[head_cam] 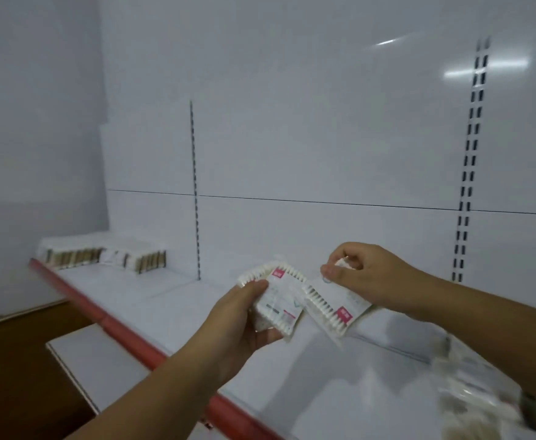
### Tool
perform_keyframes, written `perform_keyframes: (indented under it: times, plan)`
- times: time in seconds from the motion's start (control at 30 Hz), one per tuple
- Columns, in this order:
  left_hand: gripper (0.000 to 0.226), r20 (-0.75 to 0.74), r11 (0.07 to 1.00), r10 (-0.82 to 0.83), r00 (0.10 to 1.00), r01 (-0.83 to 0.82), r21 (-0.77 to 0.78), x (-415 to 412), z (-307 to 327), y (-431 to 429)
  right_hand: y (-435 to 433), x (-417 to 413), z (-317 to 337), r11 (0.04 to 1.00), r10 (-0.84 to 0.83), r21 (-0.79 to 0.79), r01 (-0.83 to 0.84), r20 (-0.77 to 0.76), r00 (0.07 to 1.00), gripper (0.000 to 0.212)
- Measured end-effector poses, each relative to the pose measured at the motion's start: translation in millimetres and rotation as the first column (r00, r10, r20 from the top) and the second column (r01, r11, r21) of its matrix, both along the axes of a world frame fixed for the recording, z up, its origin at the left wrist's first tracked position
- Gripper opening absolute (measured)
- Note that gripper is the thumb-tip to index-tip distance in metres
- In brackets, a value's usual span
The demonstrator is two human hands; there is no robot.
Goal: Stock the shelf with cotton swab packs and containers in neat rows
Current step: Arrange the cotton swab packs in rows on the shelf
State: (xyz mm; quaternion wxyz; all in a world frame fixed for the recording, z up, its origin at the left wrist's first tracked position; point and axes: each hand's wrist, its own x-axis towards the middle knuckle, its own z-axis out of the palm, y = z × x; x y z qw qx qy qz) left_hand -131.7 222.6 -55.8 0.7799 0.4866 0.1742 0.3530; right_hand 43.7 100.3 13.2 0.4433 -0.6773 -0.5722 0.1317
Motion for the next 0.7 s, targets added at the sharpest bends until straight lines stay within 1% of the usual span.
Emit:
perform_keyframes:
  times: [0.07,0.13,0.33,0.4,0.47,0.57,0.63,0.67,0.7]
  plan:
    - [0.024,0.019,0.997,0.075,0.997,-0.075,-0.024,-43,-4,40,56,-35,-8,1.0,0.02,0.023,-0.02,0.005,1.0,0.023]
    - [0.025,0.026,0.989,0.135,0.991,-0.133,-0.069,-75,-6,74,101,-65,-14,0.998,0.062,0.024,-0.061,-0.05,0.997,0.023]
    - [0.028,0.014,0.962,0.241,0.97,-0.237,-0.139,-146,-25,174,220,-138,-27,0.987,0.154,-0.014,-0.159,-0.179,0.972,0.035]
    - [0.028,0.01,0.951,0.255,0.967,-0.249,-0.183,-162,-32,210,259,-151,-34,0.981,0.179,-0.025,-0.192,-0.258,0.949,0.041]
    - [0.029,0.008,0.939,0.274,0.962,-0.266,-0.218,-176,-38,250,301,-161,-43,0.969,0.22,-0.021,-0.245,-0.373,0.902,0.044]
    - [0.031,0.012,0.921,0.326,0.945,-0.315,-0.232,-200,-47,316,369,-172,-55,0.935,0.314,0.025,-0.354,-0.525,0.791,0.042]
    - [0.032,0.002,0.903,0.364,0.932,-0.352,-0.246,-219,-49,361,418,-178,-60,0.907,0.365,0.049,-0.419,-0.587,0.722,0.042]
    - [0.033,0.001,0.896,0.381,0.925,-0.368,-0.25,-229,-49,384,444,-181,-61,0.896,0.378,0.05,-0.441,-0.606,0.7,0.04]
    - [0.034,0.003,0.887,0.403,0.915,-0.389,-0.25,-239,-50,405,468,-185,-62,0.894,0.379,0.044,-0.447,-0.606,0.699,0.036]
